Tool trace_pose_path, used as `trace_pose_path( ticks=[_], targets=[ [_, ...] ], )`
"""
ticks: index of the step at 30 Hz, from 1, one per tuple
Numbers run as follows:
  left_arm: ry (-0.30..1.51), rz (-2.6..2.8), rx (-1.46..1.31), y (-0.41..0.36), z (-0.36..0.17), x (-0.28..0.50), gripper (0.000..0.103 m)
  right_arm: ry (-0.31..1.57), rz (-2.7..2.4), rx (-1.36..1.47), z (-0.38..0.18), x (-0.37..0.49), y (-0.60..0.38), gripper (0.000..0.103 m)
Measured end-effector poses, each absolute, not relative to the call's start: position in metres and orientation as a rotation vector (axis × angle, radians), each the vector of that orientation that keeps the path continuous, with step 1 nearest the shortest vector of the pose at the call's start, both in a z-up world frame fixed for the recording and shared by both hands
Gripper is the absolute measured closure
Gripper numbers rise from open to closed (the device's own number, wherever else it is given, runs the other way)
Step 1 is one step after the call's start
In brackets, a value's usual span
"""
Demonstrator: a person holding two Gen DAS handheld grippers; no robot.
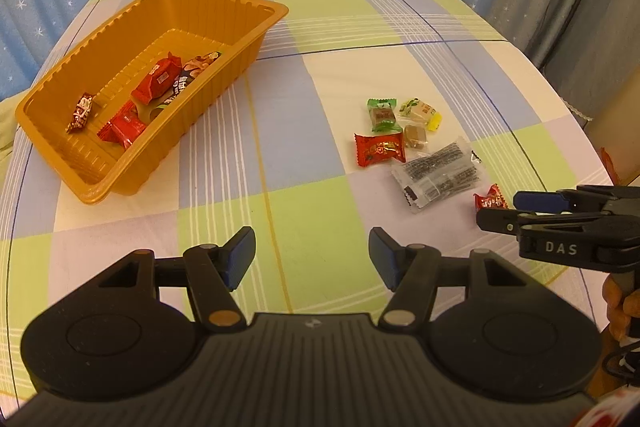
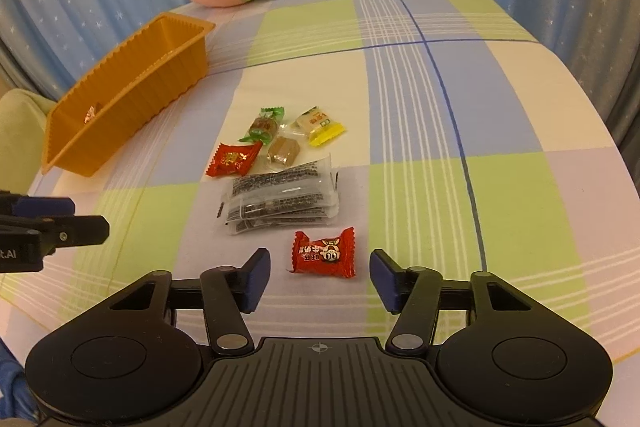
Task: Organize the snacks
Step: 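Lower the right gripper onto the red printed candy and grasp it, then grasp the clear packet of dark snack sticks with the left gripper while the right holds the red candy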
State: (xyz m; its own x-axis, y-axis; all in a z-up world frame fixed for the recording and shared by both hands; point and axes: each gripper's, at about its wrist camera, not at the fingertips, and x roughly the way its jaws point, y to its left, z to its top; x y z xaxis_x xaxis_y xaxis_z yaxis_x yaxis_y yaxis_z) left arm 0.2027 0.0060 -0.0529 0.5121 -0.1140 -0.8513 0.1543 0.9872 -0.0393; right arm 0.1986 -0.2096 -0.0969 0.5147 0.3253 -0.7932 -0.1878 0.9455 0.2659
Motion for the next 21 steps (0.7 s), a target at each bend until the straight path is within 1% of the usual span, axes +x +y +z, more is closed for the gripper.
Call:
trace_pose_path(
  ticks=[8,11,15,16,21],
  targets=[
    [1.017,-0.188,0.068,0.003,-0.057,0.209,0.043,0.981,0.307,0.108,-0.104,0.203,-0.199,0.057],
    [1.015,-0.204,0.082,0.000,-0.059,0.212,0.043,0.979,0.306,0.082,-0.106,0.204,-0.196,0.059],
    [1.009,-0.233,0.120,-0.008,-0.063,0.215,0.043,0.961,0.313,0.011,-0.108,0.202,-0.190,0.071],
    [1.006,-0.243,0.133,-0.011,-0.063,0.217,0.043,0.955,0.315,0.009,-0.108,0.201,-0.190,0.076],
    [0.967,-0.330,0.207,-0.029,-0.067,0.221,0.043,0.949,0.280,0.041,-0.104,0.199,-0.202,0.077]
  ],
)
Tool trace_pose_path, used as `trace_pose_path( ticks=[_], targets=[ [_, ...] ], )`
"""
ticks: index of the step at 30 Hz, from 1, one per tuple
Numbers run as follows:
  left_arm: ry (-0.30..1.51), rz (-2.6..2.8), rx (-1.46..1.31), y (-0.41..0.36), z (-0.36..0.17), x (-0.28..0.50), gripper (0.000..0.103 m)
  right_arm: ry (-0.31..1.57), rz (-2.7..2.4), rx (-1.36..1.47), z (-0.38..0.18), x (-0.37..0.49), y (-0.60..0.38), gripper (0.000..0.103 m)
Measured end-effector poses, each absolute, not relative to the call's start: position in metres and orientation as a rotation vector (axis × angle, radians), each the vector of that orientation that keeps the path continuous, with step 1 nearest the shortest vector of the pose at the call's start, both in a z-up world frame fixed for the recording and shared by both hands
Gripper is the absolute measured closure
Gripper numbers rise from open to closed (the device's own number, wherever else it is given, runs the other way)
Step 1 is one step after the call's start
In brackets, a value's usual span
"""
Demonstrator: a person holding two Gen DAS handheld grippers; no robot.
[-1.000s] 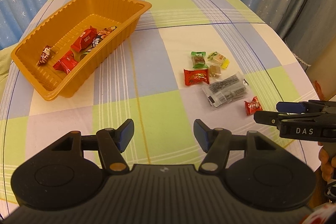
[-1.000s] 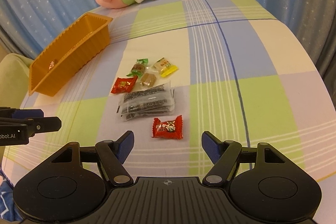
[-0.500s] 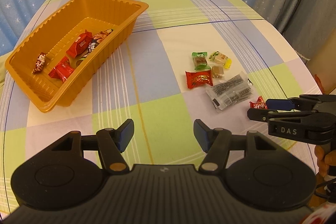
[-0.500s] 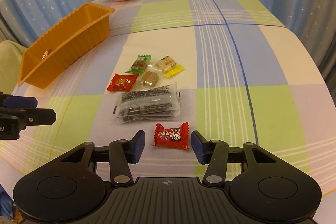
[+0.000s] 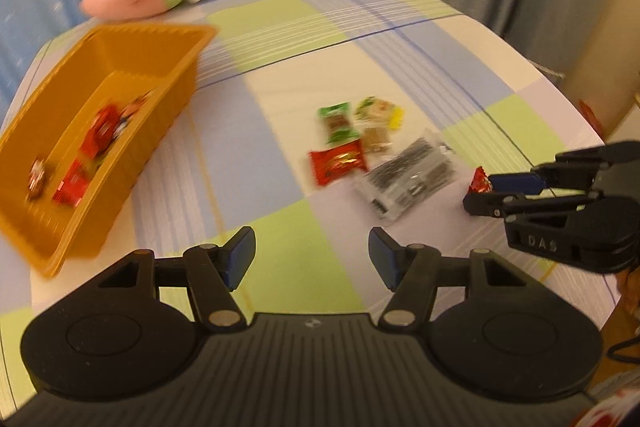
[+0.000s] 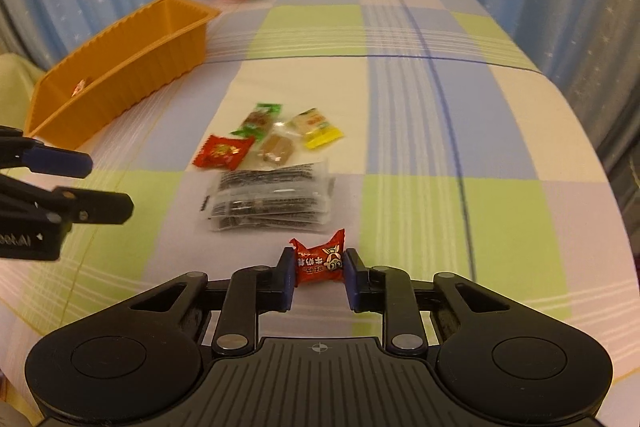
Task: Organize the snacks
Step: 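Grasp the clear packet of dark snack sticks with the left gripper while the right holds the red candy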
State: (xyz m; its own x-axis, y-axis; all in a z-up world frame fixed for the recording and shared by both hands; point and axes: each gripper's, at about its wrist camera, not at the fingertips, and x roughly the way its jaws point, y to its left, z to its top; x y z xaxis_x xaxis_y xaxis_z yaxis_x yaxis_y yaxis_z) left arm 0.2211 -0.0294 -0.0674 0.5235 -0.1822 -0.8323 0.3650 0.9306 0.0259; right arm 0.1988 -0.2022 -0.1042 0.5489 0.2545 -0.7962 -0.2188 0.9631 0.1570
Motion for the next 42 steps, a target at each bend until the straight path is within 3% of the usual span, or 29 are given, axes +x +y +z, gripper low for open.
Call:
trace_pose_path(
  ticks=[20,30,32,42],
  targets=[
    [0.837,-0.705,0.495,-0.112,-0.101,0.250,0.043,0.952,0.018,0.261,-0.090,0.160,-0.280,0.077],
    [0.899,-0.704,0.463,-0.119,-0.113,0.250,0.054,0.953,-0.027,0.293,-0.089,0.147,-0.291,0.077],
    [0.923,-0.708,0.427,-0.119,-0.114,0.245,0.062,0.952,-0.024,0.294,-0.089,0.147,-0.290,0.077],
    [0.986,-0.638,0.330,-0.125,-0.112,0.254,0.063,0.953,0.003,0.283,-0.088,0.148,-0.287,0.077]
  ],
)
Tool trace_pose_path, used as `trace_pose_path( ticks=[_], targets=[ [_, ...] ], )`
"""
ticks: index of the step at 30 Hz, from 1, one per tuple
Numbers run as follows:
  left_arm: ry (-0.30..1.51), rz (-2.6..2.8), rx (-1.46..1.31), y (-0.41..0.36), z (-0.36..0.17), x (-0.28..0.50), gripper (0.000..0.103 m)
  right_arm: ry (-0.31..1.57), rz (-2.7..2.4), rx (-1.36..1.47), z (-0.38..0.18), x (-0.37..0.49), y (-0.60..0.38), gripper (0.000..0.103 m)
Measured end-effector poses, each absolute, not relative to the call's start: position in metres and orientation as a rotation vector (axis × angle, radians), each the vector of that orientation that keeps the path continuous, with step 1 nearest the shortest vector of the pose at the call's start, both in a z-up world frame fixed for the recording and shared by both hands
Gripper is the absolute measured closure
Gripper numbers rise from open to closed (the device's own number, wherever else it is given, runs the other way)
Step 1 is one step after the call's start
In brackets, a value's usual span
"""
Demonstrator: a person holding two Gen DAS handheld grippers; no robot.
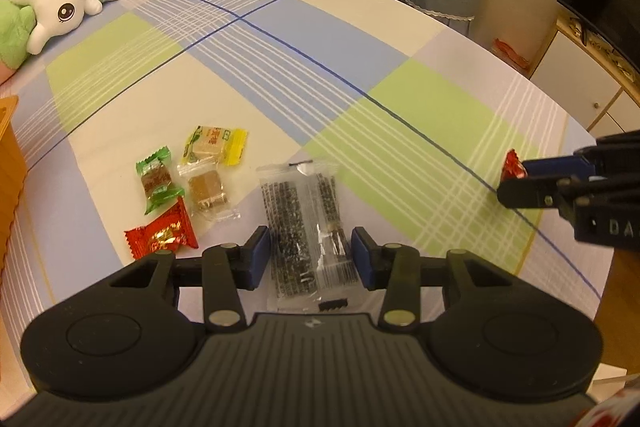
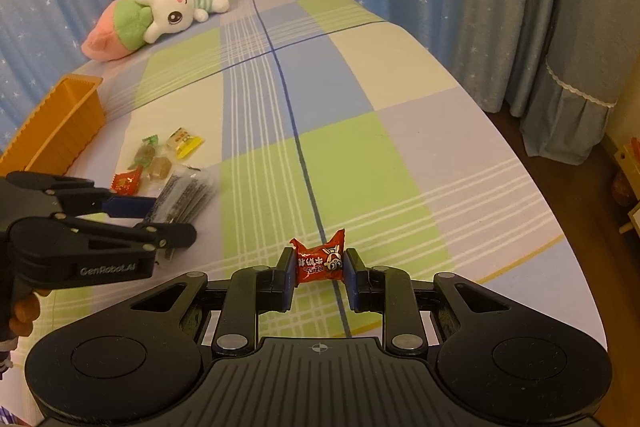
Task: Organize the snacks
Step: 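Grasp the clear packet of dark snack sticks with the left gripper while the right holds the red candy, then carry both held snacks over the orange tray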
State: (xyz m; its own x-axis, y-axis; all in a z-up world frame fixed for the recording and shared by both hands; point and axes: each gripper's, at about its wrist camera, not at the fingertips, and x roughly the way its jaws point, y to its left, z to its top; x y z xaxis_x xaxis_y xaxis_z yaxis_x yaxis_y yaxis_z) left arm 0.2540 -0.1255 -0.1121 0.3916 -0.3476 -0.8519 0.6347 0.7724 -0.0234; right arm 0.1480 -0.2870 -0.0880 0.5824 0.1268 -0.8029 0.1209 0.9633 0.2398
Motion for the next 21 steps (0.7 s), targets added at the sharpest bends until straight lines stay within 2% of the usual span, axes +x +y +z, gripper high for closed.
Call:
trace_pose_path(
  ticks=[21],
  targets=[
    [0.988,-0.566,0.255,-0.106,-0.099,0.230,0.068,0.908,0.051,0.264,-0.071,0.138,-0.282,0.077]
  ],
)
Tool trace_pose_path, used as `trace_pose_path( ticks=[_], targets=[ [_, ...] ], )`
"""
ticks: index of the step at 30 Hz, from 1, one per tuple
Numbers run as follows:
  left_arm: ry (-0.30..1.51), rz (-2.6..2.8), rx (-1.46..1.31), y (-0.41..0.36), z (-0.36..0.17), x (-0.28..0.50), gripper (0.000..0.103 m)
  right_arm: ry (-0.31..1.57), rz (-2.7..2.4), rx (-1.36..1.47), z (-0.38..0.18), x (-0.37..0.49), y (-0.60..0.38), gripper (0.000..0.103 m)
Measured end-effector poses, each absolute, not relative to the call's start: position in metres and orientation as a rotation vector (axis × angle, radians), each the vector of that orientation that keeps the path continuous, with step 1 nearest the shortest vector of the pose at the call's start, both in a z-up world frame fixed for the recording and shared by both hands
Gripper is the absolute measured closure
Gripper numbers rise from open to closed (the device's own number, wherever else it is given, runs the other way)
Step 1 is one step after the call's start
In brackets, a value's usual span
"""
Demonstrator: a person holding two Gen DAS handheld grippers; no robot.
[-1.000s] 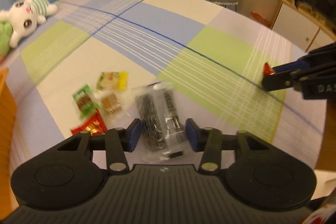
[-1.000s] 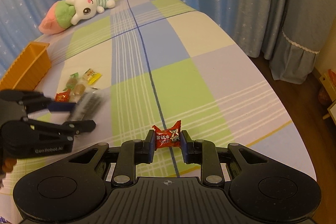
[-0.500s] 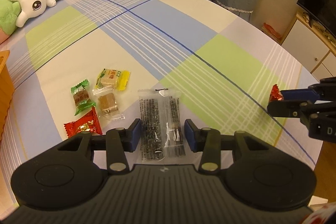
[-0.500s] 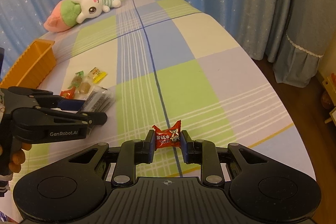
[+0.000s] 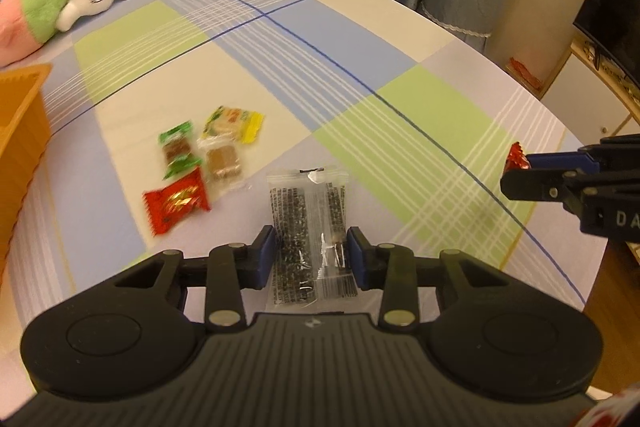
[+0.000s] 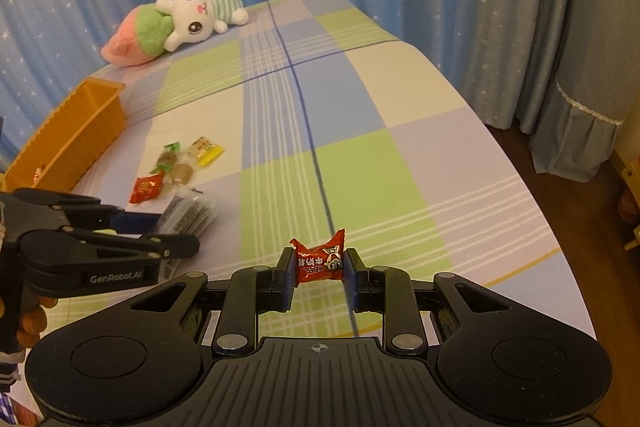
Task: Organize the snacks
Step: 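Carry both held snacks over the orange tray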
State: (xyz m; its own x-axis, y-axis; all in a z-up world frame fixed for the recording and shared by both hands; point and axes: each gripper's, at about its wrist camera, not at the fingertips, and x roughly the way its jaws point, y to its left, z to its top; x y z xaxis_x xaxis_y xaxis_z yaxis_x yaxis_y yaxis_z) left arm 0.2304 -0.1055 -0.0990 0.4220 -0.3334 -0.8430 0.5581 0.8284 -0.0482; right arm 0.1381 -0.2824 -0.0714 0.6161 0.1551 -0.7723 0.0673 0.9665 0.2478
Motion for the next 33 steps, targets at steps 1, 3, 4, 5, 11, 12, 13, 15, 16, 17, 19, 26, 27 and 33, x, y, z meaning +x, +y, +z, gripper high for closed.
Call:
trace_pose_path(
  ticks=[1,3,4,5,11,12,13,15,16,17,19,26,27,33],
  targets=[
    [0.986,-0.558,0.248,-0.101,-0.097,0.227,0.068,0.907,0.059,0.261,-0.071,0.138,-0.280,0.077],
    [0.979,-0.543,0.230,-0.090,-0.092,0.221,0.068,0.903,0.077,0.254,-0.069,0.140,-0.276,0.077],
    [0.975,-0.533,0.220,-0.084,-0.089,0.217,0.068,0.900,0.087,0.250,-0.068,0.141,-0.273,0.077],
    [0.973,-0.521,0.209,-0.078,-0.086,0.214,0.068,0.898,0.098,0.246,-0.067,0.142,-0.269,0.077],
    [0.954,-0.430,0.134,-0.033,-0.066,0.193,0.068,0.886,0.185,0.211,-0.061,0.154,-0.242,0.077],
    [0.949,-0.413,0.122,-0.025,-0.062,0.190,0.068,0.884,0.203,0.204,-0.060,0.157,-0.236,0.077],
    [0.944,-0.395,0.109,-0.016,-0.059,0.187,0.068,0.882,0.221,0.197,-0.059,0.159,-0.230,0.077],
    [0.933,-0.358,0.087,0.000,-0.052,0.181,0.068,0.878,0.259,0.182,-0.058,0.164,-0.216,0.077],
    [0.927,-0.340,0.076,0.009,-0.049,0.178,0.068,0.877,0.279,0.175,-0.057,0.166,-0.209,0.077],
    [0.922,-0.322,0.066,0.018,-0.045,0.175,0.068,0.876,0.298,0.168,-0.056,0.168,-0.202,0.077],
    [0.908,-0.285,0.047,0.034,-0.038,0.169,0.068,0.874,0.336,0.153,-0.055,0.173,-0.187,0.077],
    [0.859,-0.173,-0.001,0.088,-0.016,0.157,0.068,0.874,0.464,0.127,-0.050,0.190,-0.132,0.077],
    [0.852,-0.159,-0.005,0.095,-0.013,0.157,0.068,0.873,0.479,0.125,-0.050,0.192,-0.125,0.077],
    [0.811,-0.088,-0.009,0.137,0.003,0.163,0.068,0.858,0.559,0.113,-0.040,0.209,-0.082,0.077]
  ],
)
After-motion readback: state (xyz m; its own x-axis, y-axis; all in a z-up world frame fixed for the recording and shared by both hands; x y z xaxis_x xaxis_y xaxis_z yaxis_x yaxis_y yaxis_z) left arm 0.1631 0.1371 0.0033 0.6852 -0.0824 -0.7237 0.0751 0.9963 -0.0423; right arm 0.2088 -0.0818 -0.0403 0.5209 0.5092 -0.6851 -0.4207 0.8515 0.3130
